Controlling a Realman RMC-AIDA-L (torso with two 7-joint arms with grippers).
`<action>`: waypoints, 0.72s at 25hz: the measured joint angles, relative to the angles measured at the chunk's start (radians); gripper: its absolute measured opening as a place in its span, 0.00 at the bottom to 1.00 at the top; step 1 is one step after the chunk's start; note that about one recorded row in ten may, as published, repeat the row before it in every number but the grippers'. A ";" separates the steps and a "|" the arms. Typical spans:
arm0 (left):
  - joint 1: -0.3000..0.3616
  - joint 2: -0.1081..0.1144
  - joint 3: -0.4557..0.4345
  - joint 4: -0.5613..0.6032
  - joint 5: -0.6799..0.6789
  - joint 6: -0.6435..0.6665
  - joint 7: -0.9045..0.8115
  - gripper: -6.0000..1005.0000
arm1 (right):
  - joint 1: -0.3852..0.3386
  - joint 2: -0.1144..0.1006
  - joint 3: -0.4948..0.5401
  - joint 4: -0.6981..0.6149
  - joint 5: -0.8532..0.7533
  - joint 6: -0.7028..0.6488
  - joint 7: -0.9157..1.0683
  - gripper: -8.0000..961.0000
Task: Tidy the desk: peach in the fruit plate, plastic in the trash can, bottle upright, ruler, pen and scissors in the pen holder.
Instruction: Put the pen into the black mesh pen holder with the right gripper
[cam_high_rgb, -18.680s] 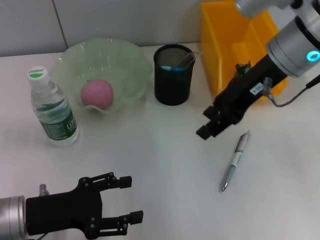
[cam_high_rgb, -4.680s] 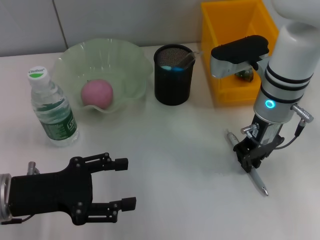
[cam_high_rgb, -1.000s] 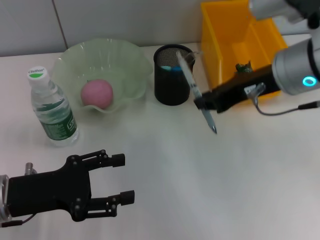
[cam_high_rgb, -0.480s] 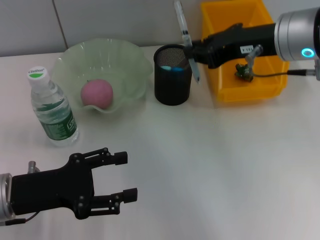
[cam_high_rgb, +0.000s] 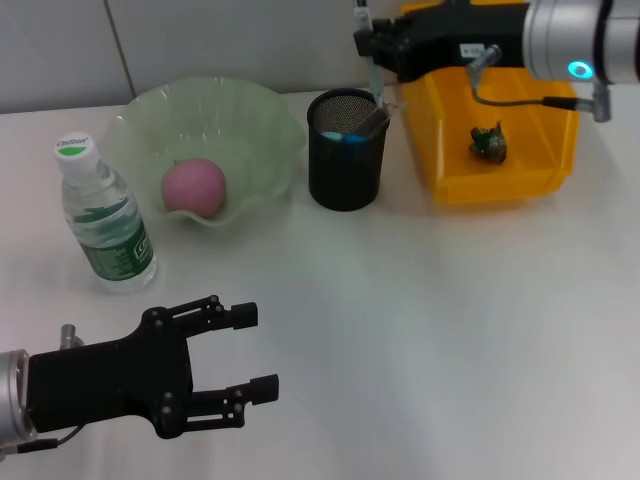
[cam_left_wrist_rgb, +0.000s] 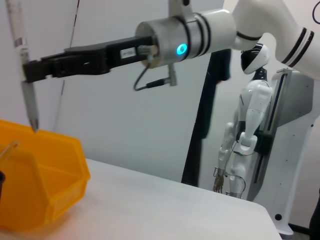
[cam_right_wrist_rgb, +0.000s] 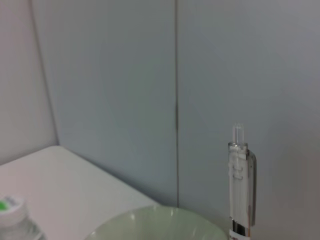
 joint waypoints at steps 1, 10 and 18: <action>0.000 0.000 0.000 0.000 0.000 0.000 0.000 0.81 | 0.015 0.000 0.000 0.024 0.000 0.014 -0.003 0.14; -0.005 0.000 0.000 -0.015 -0.004 -0.005 0.036 0.81 | 0.193 -0.002 0.007 0.271 -0.005 0.142 -0.032 0.14; -0.008 0.000 0.000 -0.029 -0.004 -0.009 0.071 0.81 | 0.292 -0.003 0.006 0.467 -0.008 0.260 -0.070 0.14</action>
